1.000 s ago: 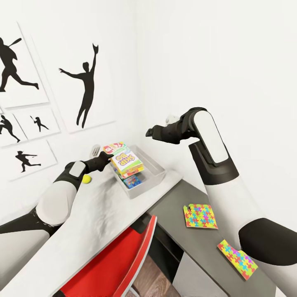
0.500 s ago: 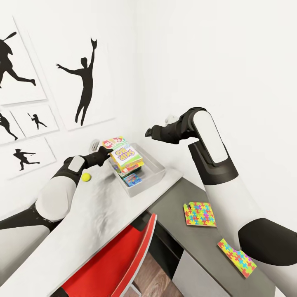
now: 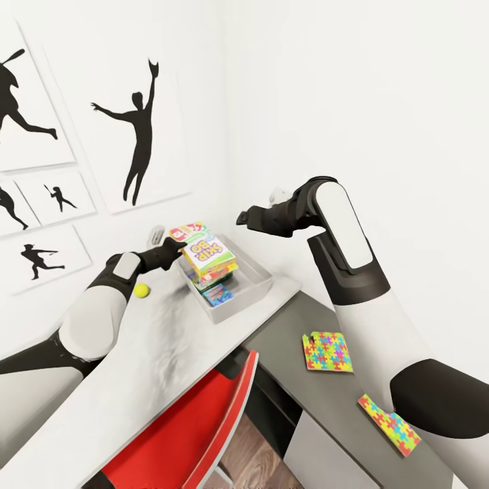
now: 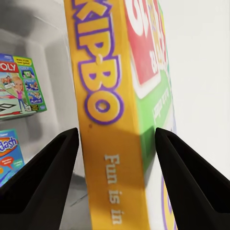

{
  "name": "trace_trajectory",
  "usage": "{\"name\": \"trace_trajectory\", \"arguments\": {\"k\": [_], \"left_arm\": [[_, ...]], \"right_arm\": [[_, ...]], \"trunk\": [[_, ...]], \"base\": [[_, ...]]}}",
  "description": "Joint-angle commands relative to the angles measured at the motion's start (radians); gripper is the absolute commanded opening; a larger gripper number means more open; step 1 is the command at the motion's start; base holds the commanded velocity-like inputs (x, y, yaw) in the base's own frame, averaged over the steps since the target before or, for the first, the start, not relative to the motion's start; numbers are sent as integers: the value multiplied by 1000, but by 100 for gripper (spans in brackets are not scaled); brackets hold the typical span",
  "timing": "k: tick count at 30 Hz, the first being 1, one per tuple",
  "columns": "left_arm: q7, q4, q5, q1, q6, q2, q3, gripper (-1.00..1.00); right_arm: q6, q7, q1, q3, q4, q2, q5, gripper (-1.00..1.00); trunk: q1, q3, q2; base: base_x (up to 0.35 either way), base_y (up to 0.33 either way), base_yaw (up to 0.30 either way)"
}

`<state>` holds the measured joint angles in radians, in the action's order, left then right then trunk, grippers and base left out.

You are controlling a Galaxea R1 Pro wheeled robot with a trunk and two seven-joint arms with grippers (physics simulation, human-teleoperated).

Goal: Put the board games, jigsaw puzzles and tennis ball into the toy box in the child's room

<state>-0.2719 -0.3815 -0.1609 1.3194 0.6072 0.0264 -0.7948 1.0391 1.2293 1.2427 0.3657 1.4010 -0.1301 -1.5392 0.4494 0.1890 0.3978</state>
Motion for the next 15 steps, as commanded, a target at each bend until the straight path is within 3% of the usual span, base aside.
{"name": "trace_trajectory", "arguments": {"k": [1,15], "left_arm": [[14,-2,-4,5,8,2,-6,-100],[76,0,-3,16,6,13,-6,-100]], "right_arm": [[8,10,1,0,0,0,-8,100],[8,10,1,28,0,0,-6,100]], "trunk": [[1,4,2],[1,26,2]], "base": [[0,0,0],[0,0,0]]}}
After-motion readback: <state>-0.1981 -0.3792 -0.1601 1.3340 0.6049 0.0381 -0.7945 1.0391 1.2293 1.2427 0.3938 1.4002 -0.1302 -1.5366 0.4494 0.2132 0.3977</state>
